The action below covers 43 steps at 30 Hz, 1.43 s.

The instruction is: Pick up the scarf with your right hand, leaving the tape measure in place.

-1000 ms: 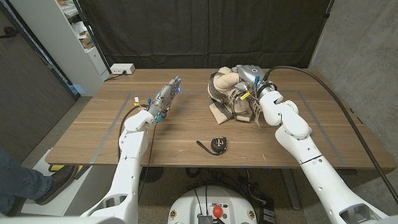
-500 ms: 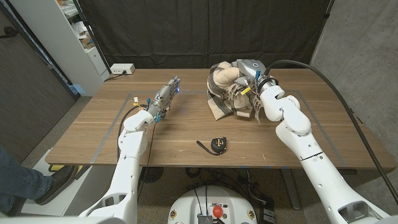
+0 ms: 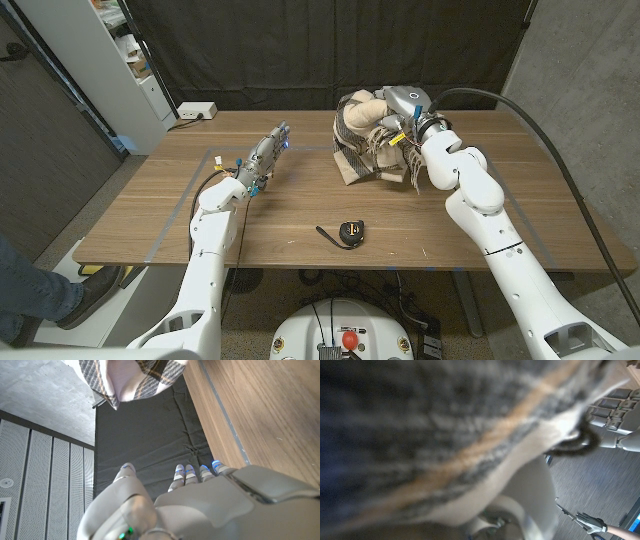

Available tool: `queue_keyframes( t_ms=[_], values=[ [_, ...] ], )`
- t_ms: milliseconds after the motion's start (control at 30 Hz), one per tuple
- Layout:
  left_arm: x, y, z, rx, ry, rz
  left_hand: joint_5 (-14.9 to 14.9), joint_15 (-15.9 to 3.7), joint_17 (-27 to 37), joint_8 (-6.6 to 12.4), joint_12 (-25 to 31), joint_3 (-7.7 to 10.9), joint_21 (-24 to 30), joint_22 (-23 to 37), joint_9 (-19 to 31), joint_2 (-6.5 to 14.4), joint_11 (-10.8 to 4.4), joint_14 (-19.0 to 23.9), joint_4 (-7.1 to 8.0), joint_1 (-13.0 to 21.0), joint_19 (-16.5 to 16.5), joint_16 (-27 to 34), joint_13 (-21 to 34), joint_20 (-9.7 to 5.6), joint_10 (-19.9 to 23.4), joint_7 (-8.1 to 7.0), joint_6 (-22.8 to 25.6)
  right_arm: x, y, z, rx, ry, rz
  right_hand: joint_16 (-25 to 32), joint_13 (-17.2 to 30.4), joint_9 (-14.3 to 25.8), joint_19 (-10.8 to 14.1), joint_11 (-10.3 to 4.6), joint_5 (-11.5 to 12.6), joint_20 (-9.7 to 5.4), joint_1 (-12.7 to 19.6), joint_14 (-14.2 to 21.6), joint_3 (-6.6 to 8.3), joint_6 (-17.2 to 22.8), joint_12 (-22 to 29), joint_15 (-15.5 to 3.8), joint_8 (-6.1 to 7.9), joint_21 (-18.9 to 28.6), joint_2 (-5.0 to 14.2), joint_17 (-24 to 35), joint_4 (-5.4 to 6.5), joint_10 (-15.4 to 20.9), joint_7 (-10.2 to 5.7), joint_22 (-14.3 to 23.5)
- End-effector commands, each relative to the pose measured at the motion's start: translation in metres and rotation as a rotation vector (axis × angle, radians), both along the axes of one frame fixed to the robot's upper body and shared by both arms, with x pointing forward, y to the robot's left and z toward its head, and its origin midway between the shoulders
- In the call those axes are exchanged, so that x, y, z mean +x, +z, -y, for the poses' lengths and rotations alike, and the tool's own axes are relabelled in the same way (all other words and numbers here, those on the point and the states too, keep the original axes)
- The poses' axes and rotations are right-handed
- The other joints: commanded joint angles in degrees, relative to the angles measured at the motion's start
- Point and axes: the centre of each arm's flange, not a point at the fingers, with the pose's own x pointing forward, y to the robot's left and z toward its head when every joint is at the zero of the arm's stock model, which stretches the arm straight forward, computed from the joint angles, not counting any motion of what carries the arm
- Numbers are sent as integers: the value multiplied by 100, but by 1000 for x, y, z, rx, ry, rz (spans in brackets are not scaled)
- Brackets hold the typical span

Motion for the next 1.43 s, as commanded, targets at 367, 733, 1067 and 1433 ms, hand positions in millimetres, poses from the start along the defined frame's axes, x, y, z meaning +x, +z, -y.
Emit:
queue_keyframes(
  t_ms=[367,733,1067,1433],
  values=[
    [-2,-3,5,11,-7,0,-20,31,30,5,28,3,24,18,29,54,1,-48,-36,21,-519,35,6,13,-62,9,57,-23,20,1,1,-1,53,50,37,44,-52,-13,-25,-732,543,53,43,67,6,-772,60,167,556,16,10,37,-12,-59],
    [-1,-4,1,11,-8,-3,-21,33,30,3,31,3,24,18,29,57,-6,-49,-45,20,-519,35,6,15,-56,15,52,-32,27,-1,5,-9,72,74,4,32,-75,-12,-26,-728,530,66,46,71,-19,-774,58,258,555,19,14,50,-9,-105],
    [1,-4,-2,11,-3,-16,-22,26,30,4,30,3,23,18,29,58,5,-54,-52,19,-522,34,6,13,-59,13,57,-33,29,-5,7,-11,74,101,17,40,-115,-14,-27,-732,529,74,60,59,-22,-772,67,394,557,18,9,63,-9,-179],
    [3,-3,-7,20,-3,-14,-24,28,30,0,29,3,13,18,29,62,0,-61,-62,17,-551,32,6,14,-62,10,47,-31,28,-9,15,-9,68,123,45,27,-183,-26,-30,-734,539,65,83,52,-24,-772,63,525,569,18,2,47,-40,-254]
  ],
)
